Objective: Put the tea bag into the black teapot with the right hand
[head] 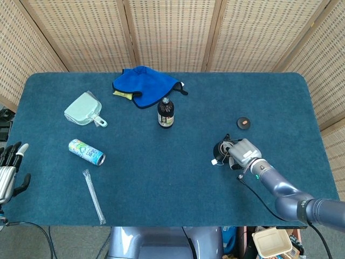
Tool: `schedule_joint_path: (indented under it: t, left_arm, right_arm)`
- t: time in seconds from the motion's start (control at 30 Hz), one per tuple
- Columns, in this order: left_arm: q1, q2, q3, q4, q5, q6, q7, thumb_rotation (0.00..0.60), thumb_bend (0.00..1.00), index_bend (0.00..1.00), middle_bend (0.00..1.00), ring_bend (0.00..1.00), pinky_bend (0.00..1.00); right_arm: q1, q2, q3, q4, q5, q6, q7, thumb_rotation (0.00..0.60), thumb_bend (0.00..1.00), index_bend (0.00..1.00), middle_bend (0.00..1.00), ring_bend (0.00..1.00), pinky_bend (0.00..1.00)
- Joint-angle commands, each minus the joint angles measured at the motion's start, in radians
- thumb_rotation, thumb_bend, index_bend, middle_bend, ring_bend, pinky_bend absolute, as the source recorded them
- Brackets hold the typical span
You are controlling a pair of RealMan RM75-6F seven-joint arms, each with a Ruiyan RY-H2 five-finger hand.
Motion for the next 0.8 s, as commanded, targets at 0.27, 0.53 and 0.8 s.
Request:
schedule_joint_path:
  t: [0.27, 0.53, 0.8]
  left_arm:
    - [-0.003, -0.004, -0.001, 0.004, 0.0, -0.004, -0.002, 0.6, 0.48, 0.0, 0.0, 0.0, 0.0]
    - [-0.003, -0.005, -0.001, 0.004, -0.001, -0.006, -0.001, 0.6, 0.48, 0.0, 0.0, 0.0, 0.0]
    - [-0.006, -0.003, 0.001, -0.001, 0.001, -0.013, -0.006, 0.6, 0.48, 0.0, 0.0, 0.0, 0.0]
  right_arm:
    - [0.007, 0.039, -0.011, -0.06, -0.011, 0.05, 0.004, 0.141, 0.91, 0.19, 1.0, 1.0, 1.0]
    - [0.007, 0.052, -0.021, -0.058, -0.007, 0.053, 0.017, 0.168, 0.91, 0.19, 1.0, 1.0, 1.0]
    - [0.012, 0.014, -0.043, -0.012, 0.0, 0.02, 0.021, 0.18, 0.91, 0.19, 1.0, 1.0, 1.0]
